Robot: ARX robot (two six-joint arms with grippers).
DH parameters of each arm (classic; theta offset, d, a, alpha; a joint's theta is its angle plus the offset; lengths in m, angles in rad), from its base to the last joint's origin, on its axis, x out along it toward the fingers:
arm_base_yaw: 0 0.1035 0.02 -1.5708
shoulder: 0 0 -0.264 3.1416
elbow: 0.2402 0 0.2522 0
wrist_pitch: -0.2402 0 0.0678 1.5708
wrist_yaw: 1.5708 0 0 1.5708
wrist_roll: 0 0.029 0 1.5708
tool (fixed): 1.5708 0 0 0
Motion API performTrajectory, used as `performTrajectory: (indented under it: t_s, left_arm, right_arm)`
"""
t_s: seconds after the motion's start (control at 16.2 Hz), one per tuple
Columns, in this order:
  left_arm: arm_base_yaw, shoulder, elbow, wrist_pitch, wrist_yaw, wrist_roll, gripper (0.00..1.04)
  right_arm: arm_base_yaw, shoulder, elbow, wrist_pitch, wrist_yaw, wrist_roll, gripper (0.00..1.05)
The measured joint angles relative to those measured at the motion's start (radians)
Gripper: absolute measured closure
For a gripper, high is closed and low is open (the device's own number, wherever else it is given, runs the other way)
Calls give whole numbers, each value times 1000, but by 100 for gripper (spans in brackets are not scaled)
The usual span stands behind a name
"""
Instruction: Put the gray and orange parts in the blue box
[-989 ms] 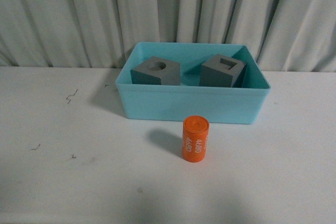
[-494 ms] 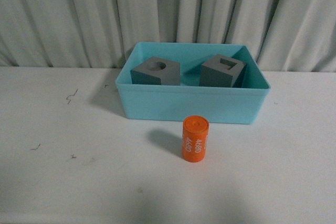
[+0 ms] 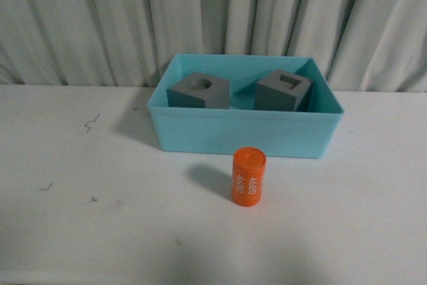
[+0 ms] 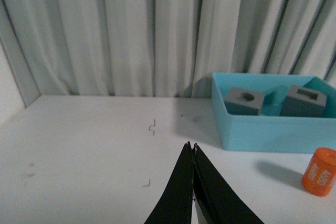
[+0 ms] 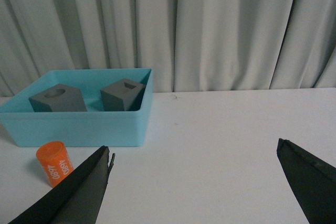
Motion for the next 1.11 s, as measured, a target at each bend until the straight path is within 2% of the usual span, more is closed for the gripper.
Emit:
performTrajectory:
  t_s: [0.12,0.19,0.56,0.68,0.74,0.87,0.93,0.99,1.11]
  left_arm:
    - [0,0,-6,-21,3,0,103]
    - [0,0,-6,-14,2,0,98]
    - [0,0,-6,-16,2,0,26]
    - [0,0,-6,-16,2,1,5]
    - [0,0,-6,-16,2,1,7]
    - [0,0,-6,-16,2,1,7]
    - [0,0,-6,-17,0,1,7]
    - [0,0,-6,-16,6,1,7]
    - [0,0,-6,-16,2,1,7]
  right_arm:
    - [0,0,0,1,0,0,6]
    - [0,0,0,1,0,0,6]
    - [0,0,0,1,0,0,6]
    - [0,0,0,1,0,0,6]
    - [0,0,0,1,0,0,6]
    - [0,0,0,1,0,0,6]
    - [-42,71,65,-192,-122,-6,6]
    - [-122,296,161,-302,-284,-41,6]
    - [-208,601,281,-185,-540,-174,6]
